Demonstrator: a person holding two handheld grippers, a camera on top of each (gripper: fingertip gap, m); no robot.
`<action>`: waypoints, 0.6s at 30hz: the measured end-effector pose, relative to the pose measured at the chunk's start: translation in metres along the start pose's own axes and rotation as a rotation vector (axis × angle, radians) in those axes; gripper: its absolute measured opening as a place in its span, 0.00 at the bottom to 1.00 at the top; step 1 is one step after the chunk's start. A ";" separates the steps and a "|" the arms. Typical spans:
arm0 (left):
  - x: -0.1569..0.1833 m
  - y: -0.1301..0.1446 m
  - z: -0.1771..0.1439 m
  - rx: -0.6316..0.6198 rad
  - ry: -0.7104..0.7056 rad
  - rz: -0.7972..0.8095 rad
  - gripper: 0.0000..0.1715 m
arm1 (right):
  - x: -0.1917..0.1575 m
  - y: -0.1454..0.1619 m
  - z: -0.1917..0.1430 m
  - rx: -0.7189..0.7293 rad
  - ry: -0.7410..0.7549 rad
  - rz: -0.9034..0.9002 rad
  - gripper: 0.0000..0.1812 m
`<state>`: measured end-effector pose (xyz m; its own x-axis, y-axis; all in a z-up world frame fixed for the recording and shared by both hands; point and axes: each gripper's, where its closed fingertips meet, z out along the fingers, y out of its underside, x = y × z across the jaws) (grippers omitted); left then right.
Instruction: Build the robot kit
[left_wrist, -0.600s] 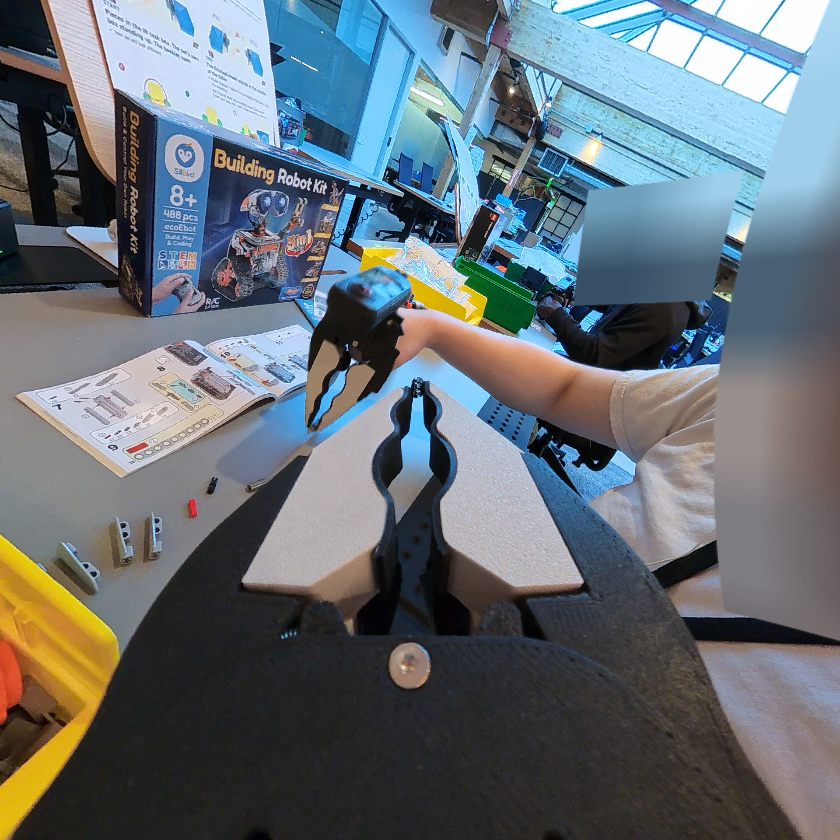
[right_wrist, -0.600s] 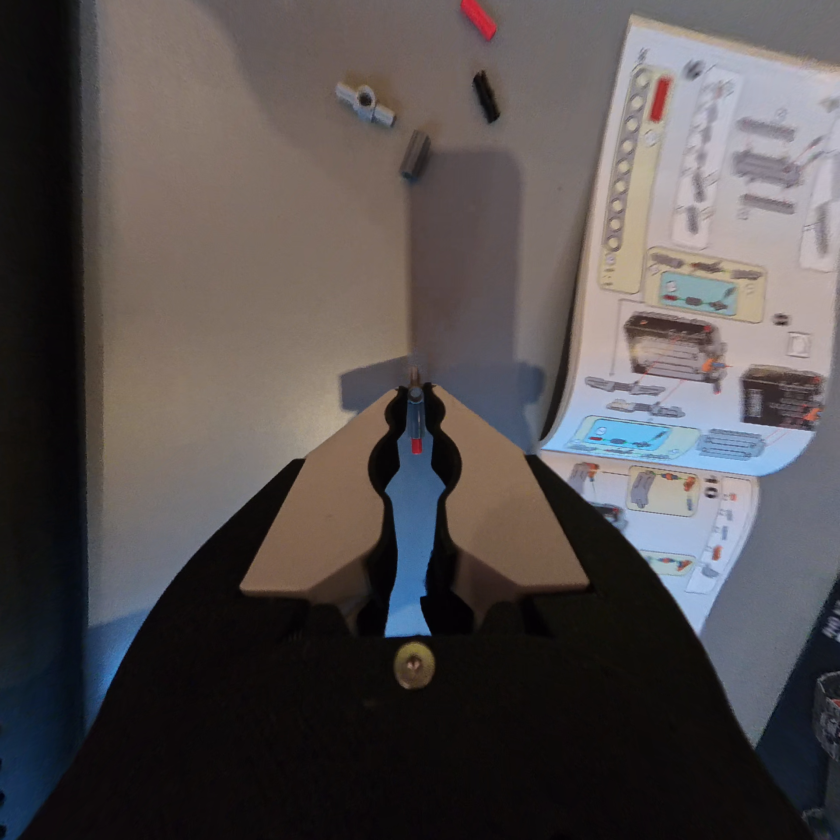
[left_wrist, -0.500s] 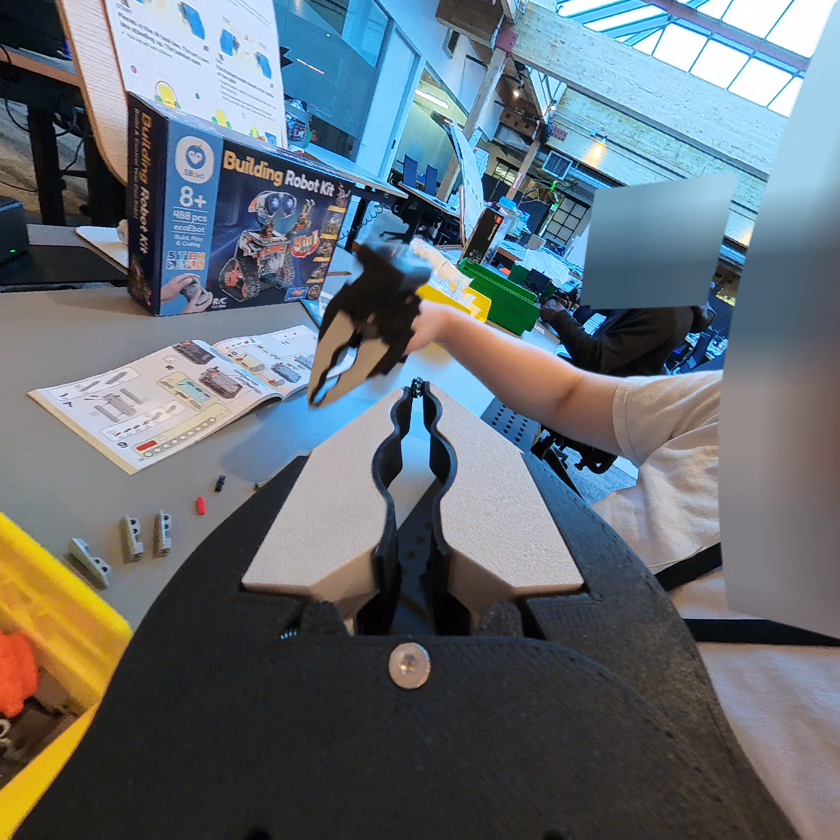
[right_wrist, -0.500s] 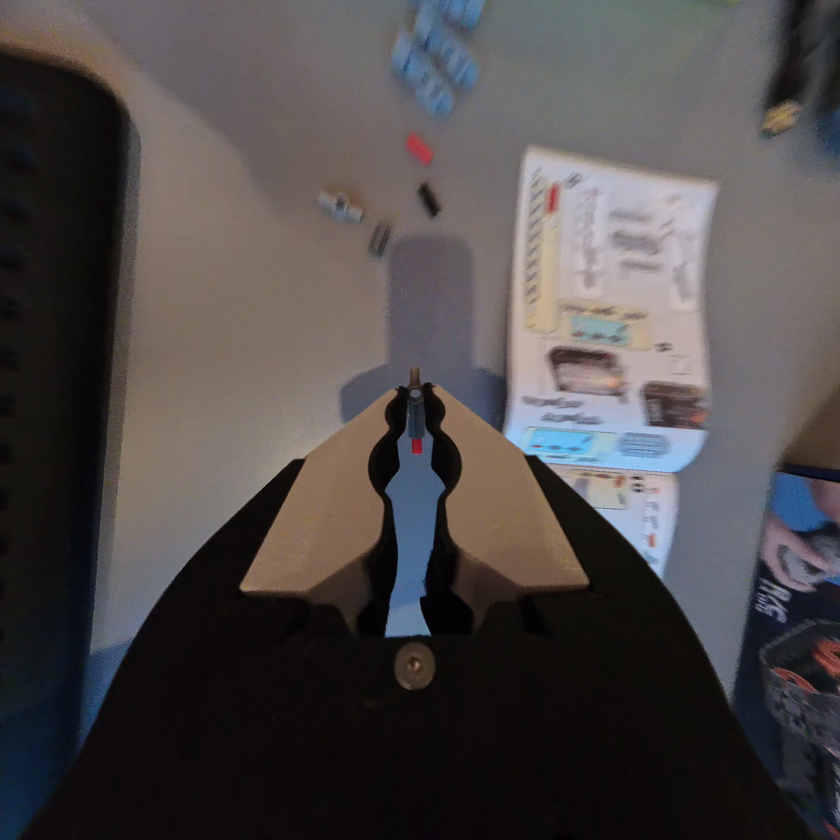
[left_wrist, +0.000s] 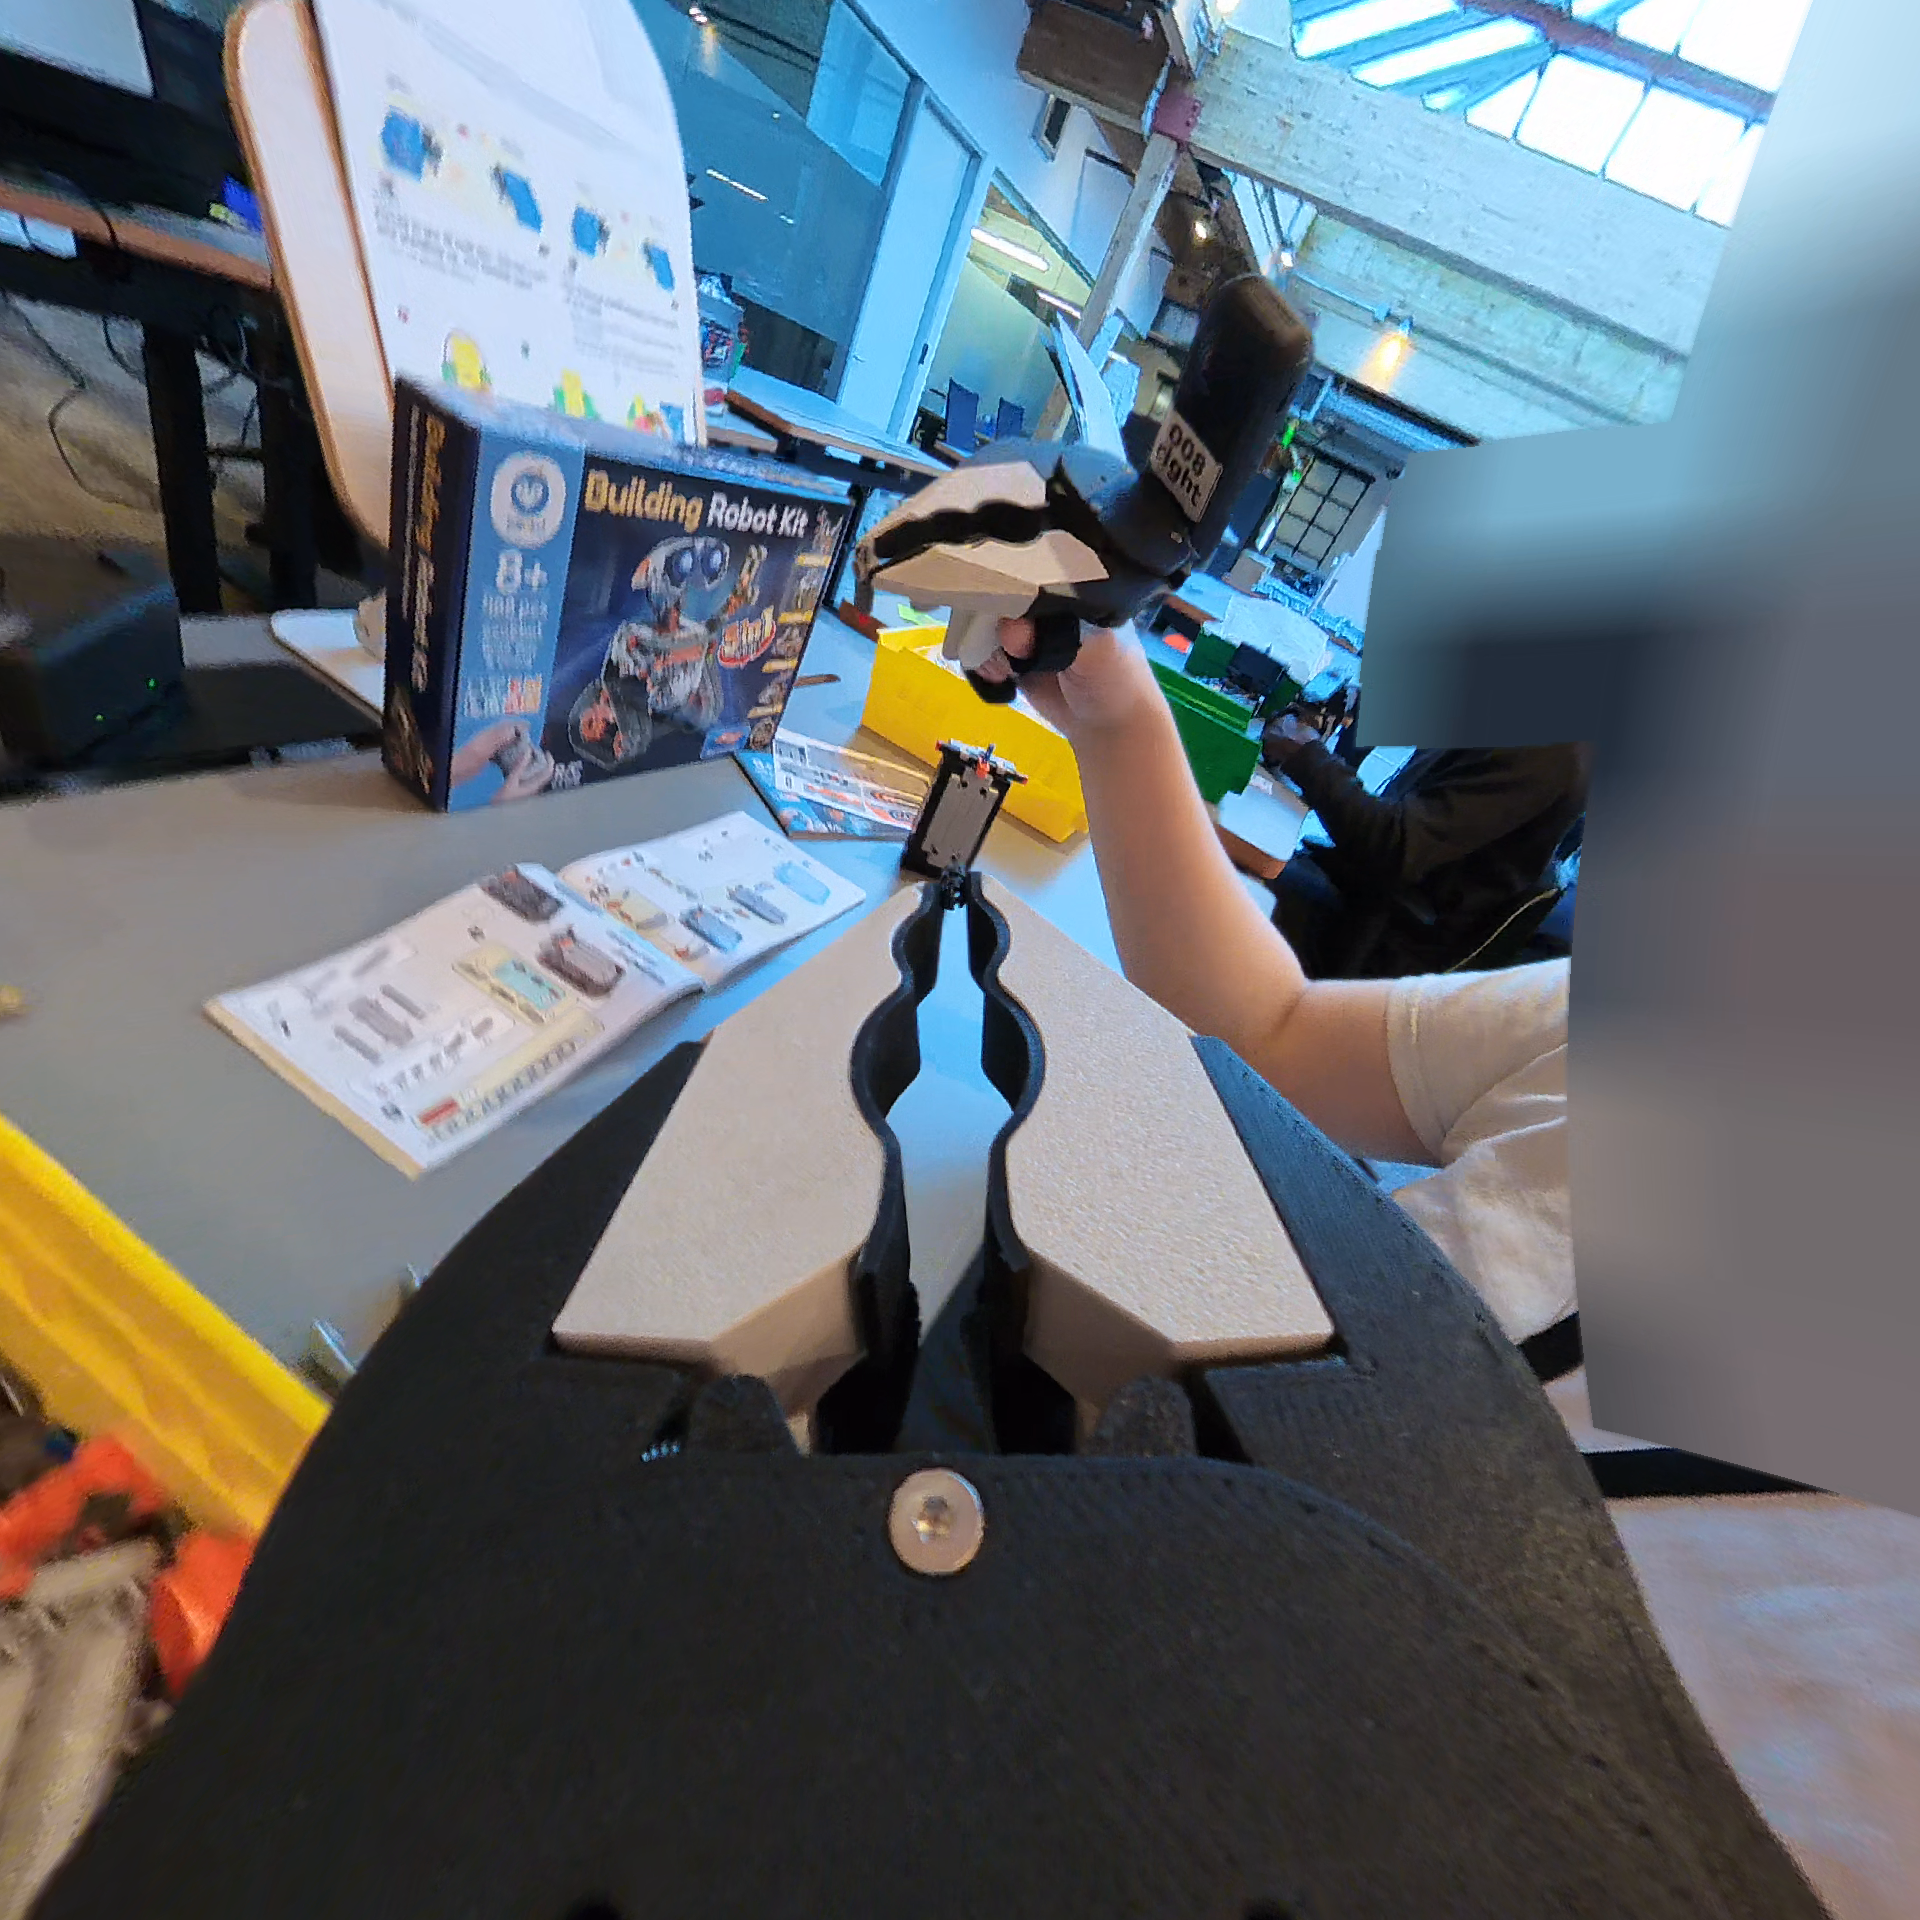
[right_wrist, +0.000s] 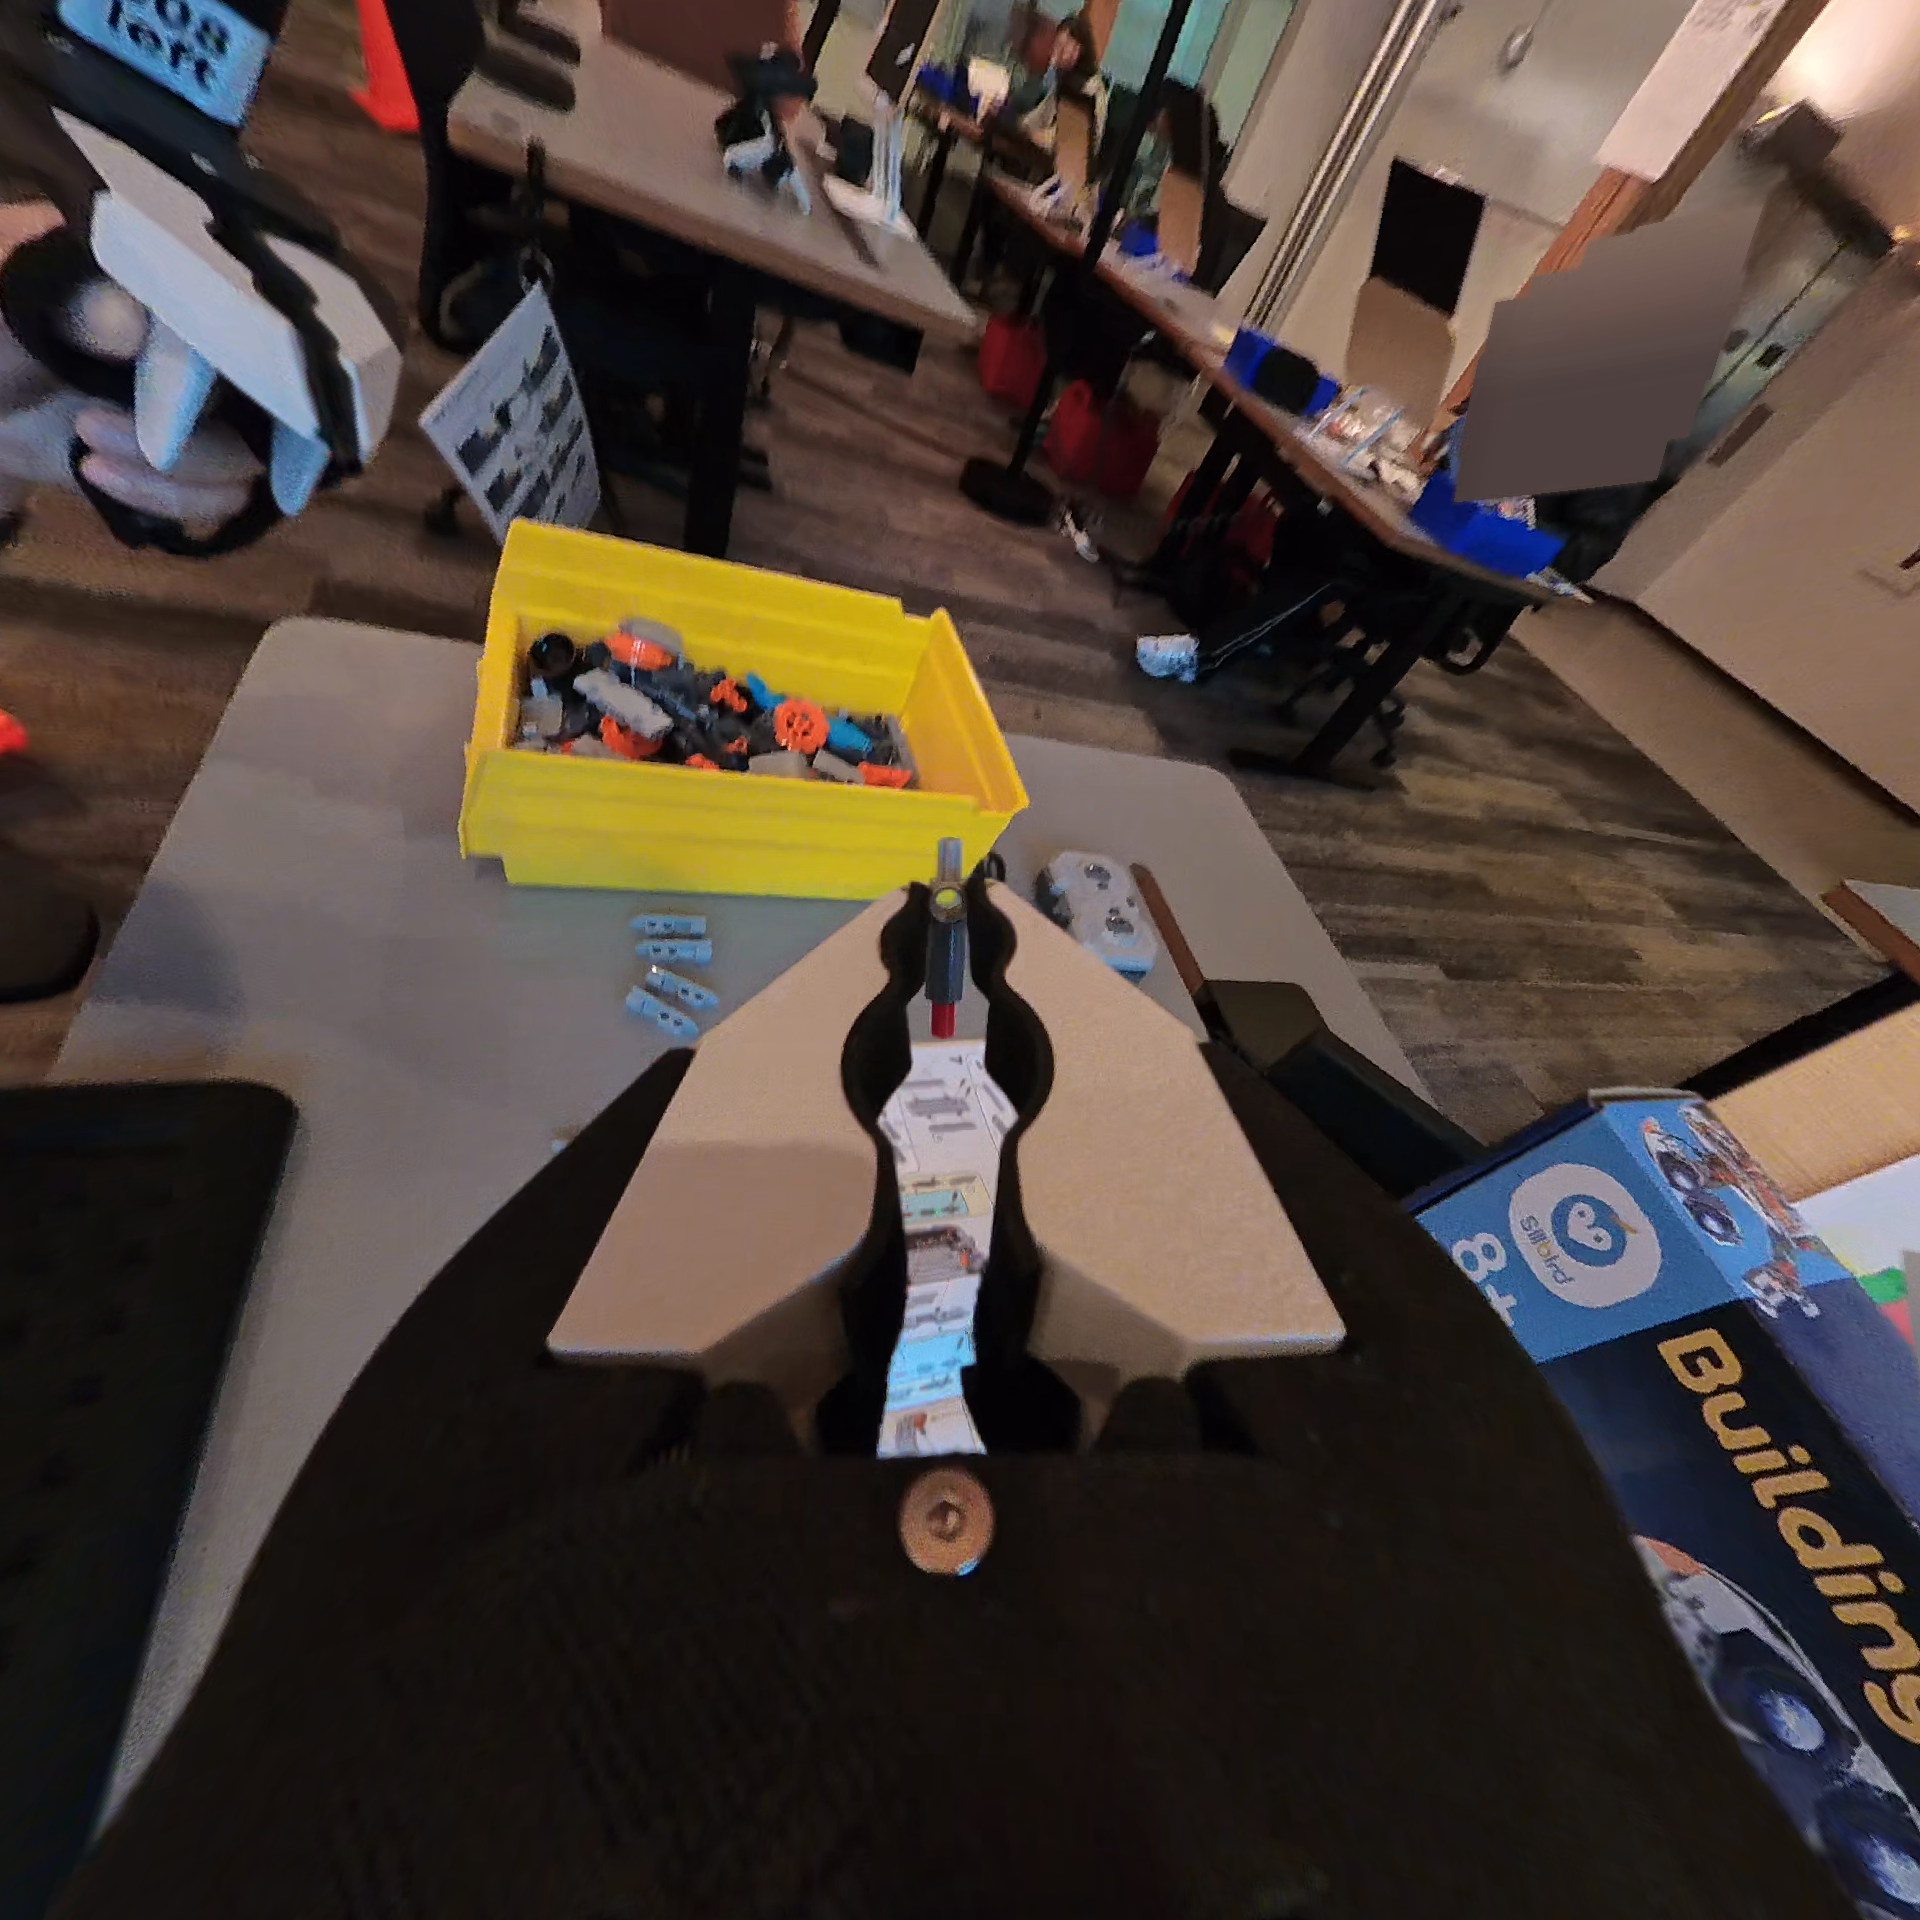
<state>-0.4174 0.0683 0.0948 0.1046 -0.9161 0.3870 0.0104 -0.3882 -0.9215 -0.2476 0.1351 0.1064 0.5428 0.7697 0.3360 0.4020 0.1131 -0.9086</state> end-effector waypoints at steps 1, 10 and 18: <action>0.001 -0.006 0.005 -0.004 0.002 0.025 0.01 | 0.001 -0.003 -0.004 0.037 0.005 0.024 0.04; 0.007 -0.050 0.076 -0.050 0.065 0.221 0.01 | 0.010 -0.014 -0.029 0.273 -0.107 0.208 0.03; 0.012 -0.059 0.123 -0.083 0.163 0.271 0.01 | 0.021 -0.022 -0.050 0.395 -0.161 0.320 0.03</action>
<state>-0.2942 0.0930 0.1502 -0.0686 -0.9885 0.1344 -0.0777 -0.1290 -0.9886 -0.2082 0.1178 0.1456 0.4603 0.8877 0.0128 -0.0899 0.0609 -0.9941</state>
